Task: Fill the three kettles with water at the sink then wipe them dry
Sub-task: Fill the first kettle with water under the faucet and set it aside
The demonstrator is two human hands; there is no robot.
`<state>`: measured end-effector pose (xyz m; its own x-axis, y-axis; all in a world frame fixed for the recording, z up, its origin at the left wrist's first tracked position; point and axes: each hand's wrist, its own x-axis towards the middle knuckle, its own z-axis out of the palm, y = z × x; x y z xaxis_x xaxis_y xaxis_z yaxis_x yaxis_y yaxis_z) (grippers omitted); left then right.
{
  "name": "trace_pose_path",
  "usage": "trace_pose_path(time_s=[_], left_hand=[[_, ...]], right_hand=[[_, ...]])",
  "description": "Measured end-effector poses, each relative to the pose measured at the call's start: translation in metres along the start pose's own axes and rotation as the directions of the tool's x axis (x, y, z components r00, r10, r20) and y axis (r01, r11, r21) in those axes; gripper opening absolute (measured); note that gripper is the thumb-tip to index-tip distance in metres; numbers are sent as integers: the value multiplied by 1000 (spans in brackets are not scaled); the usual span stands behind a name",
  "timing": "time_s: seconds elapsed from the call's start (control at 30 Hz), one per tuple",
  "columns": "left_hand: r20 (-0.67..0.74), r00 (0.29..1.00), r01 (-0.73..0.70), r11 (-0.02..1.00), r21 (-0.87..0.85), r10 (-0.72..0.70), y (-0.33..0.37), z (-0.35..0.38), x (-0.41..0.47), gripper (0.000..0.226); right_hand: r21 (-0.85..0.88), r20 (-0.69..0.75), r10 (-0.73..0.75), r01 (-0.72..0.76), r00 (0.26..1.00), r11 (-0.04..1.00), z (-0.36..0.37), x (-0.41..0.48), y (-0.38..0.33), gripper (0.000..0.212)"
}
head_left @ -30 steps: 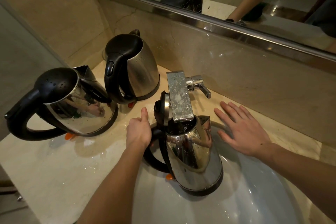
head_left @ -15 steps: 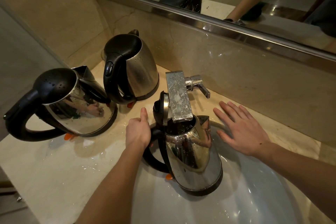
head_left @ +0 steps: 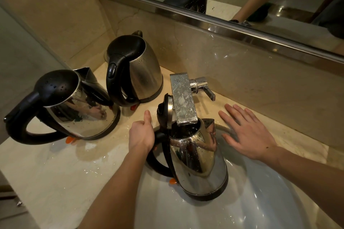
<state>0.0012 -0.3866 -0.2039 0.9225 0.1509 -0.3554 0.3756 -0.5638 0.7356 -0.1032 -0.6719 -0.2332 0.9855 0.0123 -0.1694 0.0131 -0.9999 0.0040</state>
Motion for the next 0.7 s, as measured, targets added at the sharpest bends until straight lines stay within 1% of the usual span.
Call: trace_pose_path(time_s=[0.33,0.7], left_hand=[[2,1000,21,1000,-15,-21,0,0,0,59],[-7,1000,12,1000,-15,-12,3,0,-3,58]], right_hand=[[8,2,0,0,1000,1000,0,0,0,75],[-16,5,-1,1,1000,1000,0,0,1,73]])
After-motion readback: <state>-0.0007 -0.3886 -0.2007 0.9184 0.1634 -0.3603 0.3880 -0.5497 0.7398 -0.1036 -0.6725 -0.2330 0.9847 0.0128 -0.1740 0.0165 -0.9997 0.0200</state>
